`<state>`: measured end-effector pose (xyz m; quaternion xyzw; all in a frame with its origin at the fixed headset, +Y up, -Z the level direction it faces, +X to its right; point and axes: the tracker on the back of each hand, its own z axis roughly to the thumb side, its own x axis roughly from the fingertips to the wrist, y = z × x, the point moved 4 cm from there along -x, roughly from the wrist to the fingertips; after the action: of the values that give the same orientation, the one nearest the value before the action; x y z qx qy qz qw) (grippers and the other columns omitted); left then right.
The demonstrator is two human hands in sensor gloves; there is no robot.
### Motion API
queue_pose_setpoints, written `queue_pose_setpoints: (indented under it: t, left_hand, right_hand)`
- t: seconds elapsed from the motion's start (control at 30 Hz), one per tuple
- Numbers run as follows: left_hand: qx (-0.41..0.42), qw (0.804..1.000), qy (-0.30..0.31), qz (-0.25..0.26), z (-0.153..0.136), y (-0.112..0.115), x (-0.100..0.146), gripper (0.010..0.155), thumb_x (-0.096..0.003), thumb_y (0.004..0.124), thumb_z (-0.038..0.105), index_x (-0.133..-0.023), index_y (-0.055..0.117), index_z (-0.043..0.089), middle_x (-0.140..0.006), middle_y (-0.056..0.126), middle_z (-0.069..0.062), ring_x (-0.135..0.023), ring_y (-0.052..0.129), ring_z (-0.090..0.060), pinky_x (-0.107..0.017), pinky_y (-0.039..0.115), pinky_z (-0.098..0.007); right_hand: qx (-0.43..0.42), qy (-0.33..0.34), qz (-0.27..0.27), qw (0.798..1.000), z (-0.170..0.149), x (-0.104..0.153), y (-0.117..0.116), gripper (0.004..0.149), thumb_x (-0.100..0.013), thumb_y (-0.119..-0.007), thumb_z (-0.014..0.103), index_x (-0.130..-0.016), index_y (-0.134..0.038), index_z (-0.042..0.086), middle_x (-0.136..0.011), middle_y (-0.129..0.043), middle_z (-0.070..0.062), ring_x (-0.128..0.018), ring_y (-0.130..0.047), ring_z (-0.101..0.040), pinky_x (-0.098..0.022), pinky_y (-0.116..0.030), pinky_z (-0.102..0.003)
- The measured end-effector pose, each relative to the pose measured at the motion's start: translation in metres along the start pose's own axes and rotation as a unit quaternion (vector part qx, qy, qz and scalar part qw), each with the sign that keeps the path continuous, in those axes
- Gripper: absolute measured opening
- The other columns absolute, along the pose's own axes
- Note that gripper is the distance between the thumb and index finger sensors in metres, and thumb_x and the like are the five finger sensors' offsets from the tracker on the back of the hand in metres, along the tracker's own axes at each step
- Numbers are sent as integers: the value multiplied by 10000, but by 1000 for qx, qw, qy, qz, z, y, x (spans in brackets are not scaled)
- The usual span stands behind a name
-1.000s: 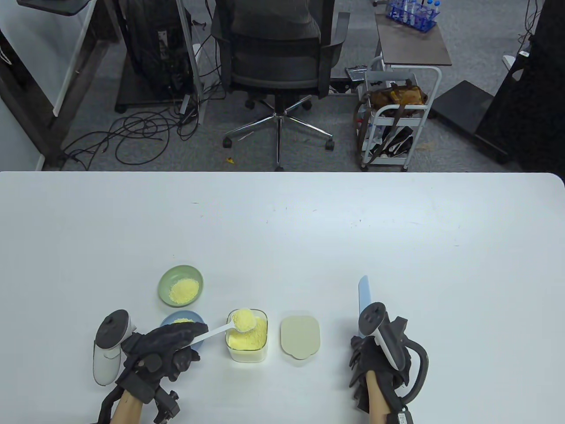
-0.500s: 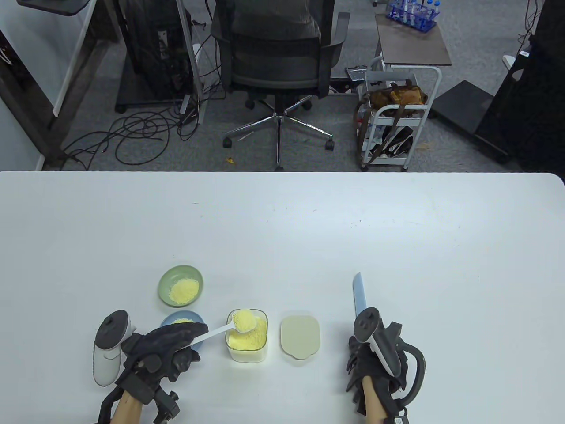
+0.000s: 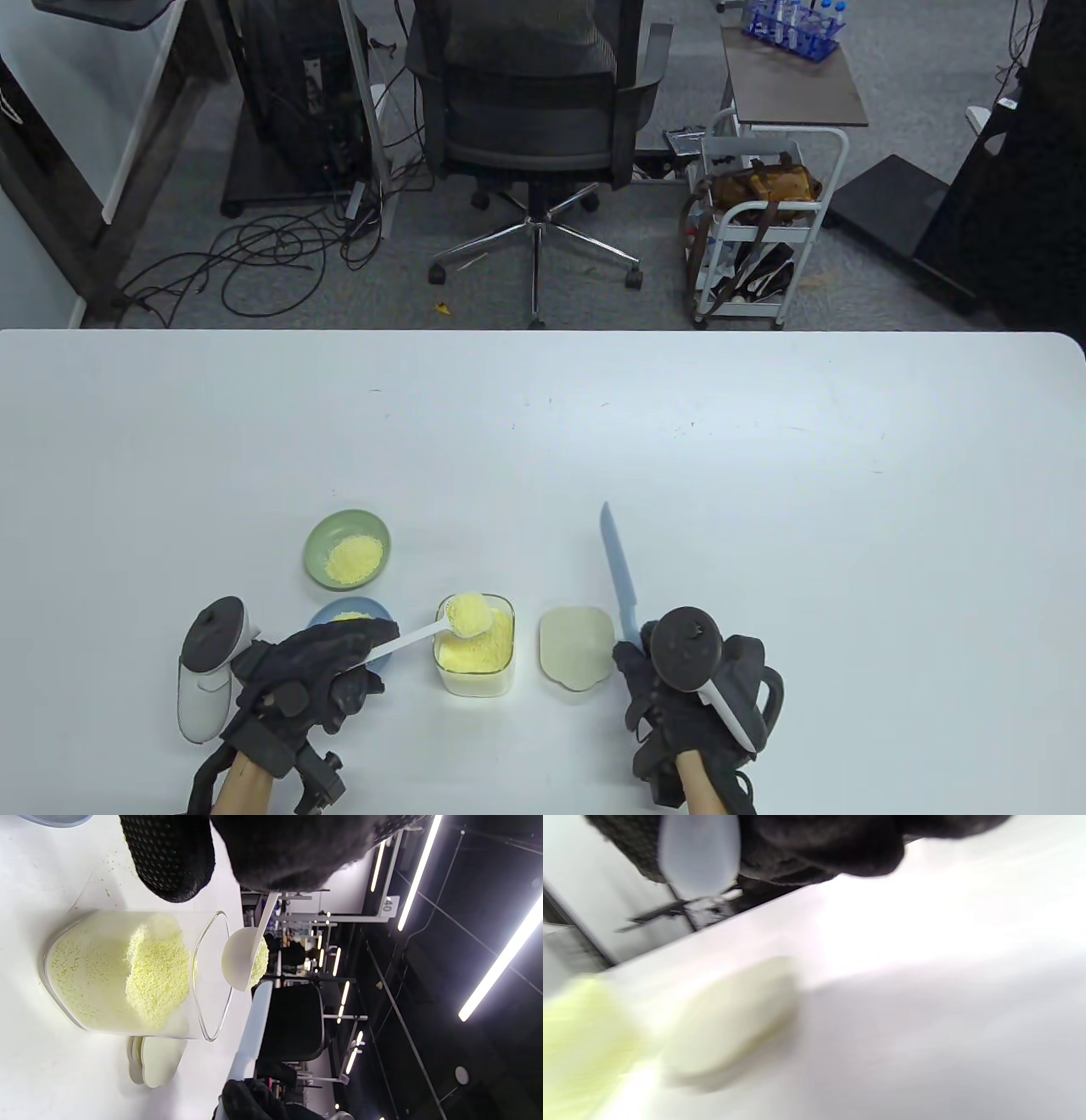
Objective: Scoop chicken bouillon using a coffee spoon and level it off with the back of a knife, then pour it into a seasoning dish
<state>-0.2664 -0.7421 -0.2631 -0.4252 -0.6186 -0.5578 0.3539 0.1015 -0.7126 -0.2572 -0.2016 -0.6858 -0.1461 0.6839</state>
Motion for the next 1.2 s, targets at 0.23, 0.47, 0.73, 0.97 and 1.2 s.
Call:
queue_pose_setpoints:
  t: [0.23, 0.47, 0.73, 0.97, 1.2]
  left_hand:
    - [0, 1000, -6, -11, 0, 0, 1, 483, -478, 756, 326, -796, 782, -37, -158, 955, -34, 84, 841, 1, -406, 819, -336]
    - [-15, 1000, -15, -14, -2, -1, 1, 481, -476, 760, 320, -793, 786, -41, -155, 955, -36, 86, 840, 0, -403, 818, -338]
    - [-16, 1000, -16, -19, -2, 0, 1, 486, -472, 762, 321, -789, 788, -47, -152, 955, -37, 88, 840, -1, -399, 819, -339]
    - [-16, 1000, -14, -20, -1, -2, 1, 483, -469, 765, 316, -784, 793, -49, -148, 955, -39, 92, 840, 1, -395, 821, -338]
    - [-13, 1000, -12, -21, 0, -3, 2, 483, -469, 765, 316, -783, 794, -49, -148, 955, -39, 91, 840, 1, -396, 820, -339]
  right_hand:
    - [-68, 138, 85, 984, 76, 20, -24, 437, -459, -811, 379, -734, -755, 44, -507, -859, -144, -246, -836, -199, -240, -755, -405]
    - [-54, 161, 100, 980, 93, 29, -42, 438, -462, -805, 386, -734, -754, 47, -508, -861, -137, -246, -838, -194, -240, -759, -399]
    - [-30, 151, 105, 982, 94, 27, -51, 435, -460, -809, 385, -728, -759, 45, -501, -864, -139, -240, -838, -194, -235, -759, -400]
    - [-17, 141, 96, 985, 88, 27, -48, 434, -457, -813, 382, -723, -764, 43, -495, -867, -140, -233, -840, -196, -230, -761, -401]
    - [-14, 126, 93, 988, 76, 26, -45, 433, -456, -815, 381, -719, -766, 41, -491, -869, -142, -230, -841, -198, -227, -761, -403]
